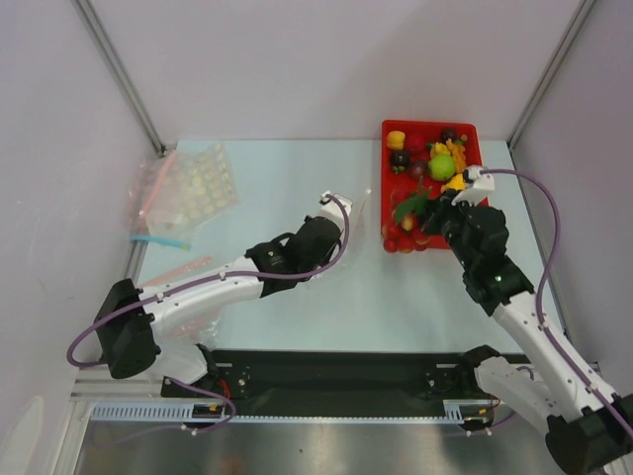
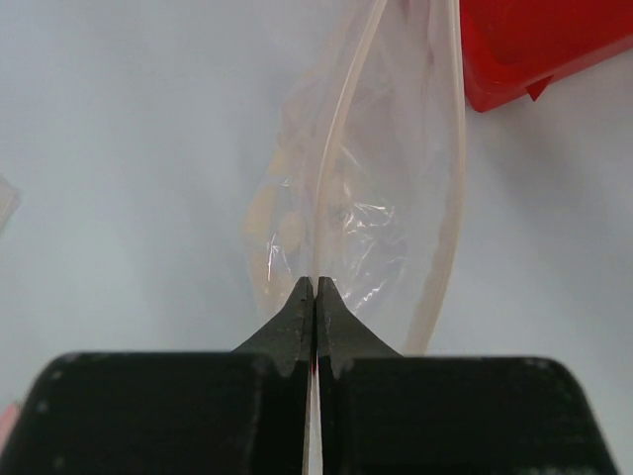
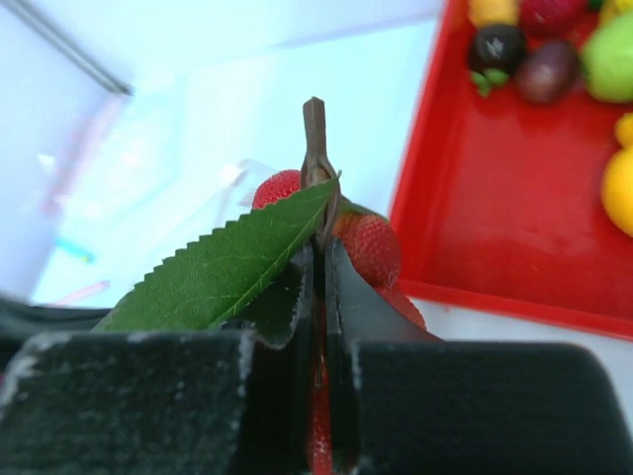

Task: Place the food in the zip-top bag and seal the zipper
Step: Pick up the fake fruit from the bin, then place the fake fruit in the zipper food storage bag.

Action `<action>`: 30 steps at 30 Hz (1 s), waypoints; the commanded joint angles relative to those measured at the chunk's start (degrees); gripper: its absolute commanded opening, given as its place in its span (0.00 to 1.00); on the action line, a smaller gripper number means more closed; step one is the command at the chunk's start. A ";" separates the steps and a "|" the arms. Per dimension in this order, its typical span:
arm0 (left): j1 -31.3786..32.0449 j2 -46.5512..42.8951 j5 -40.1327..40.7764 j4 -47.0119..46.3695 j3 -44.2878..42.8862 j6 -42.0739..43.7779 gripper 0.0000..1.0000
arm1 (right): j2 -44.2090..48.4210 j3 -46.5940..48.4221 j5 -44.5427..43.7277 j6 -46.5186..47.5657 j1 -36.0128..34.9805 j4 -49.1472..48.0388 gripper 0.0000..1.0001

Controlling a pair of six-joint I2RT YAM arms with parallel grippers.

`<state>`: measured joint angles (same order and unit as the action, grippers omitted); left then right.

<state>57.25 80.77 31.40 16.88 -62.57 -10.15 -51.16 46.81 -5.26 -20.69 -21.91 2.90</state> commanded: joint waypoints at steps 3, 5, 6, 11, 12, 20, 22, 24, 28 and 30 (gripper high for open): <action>0.23 -0.35 -5.99 -2.65 -1.42 -1.27 0.01 | 8.43 -6.89 9.46 -4.97 -0.24 -12.56 0.00; 0.14 0.26 -8.45 -2.91 -1.59 -1.45 0.00 | 10.98 -8.04 12.19 -5.06 -0.33 -15.28 0.00; 0.23 0.52 -9.15 -3.17 -1.51 -1.62 0.00 | 11.77 -8.83 13.33 -5.76 -0.32 -16.25 0.00; 0.14 1.32 -12.76 -3.79 -2.03 -2.15 0.00 | 15.38 -15.33 14.92 -11.64 -0.33 -25.38 0.00; 0.23 1.23 -13.20 -3.96 -1.77 -2.24 0.00 | 15.65 -16.12 15.36 -12.96 -0.41 -26.88 0.00; 0.23 -2.11 -17.68 -5.46 -0.28 -3.12 0.00 | 16.00 -22.89 16.33 -23.52 -0.94 -41.03 0.00; 0.23 -3.25 -18.48 -5.81 0.07 -3.21 0.00 | 16.00 -23.08 14.93 -24.40 -1.55 -41.39 0.00; 0.23 -3.95 -19.18 -6.25 0.51 -3.56 0.00 | 15.57 -23.60 15.18 -24.31 -2.69 -43.23 0.00; 0.23 -3.96 -20.32 -6.43 0.60 -3.74 0.00 | 14.51 -24.04 14.93 -24.66 -4.80 -44.73 0.00; 0.23 -3.78 -20.67 -6.60 0.60 -4.00 0.00 | 14.07 -24.74 13.79 -25.45 -5.68 -46.48 0.00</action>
<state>57.25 78.43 12.78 12.73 -62.50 -12.69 -36.67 22.52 9.87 -44.03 -26.26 -36.01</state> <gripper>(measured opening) 0.009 0.029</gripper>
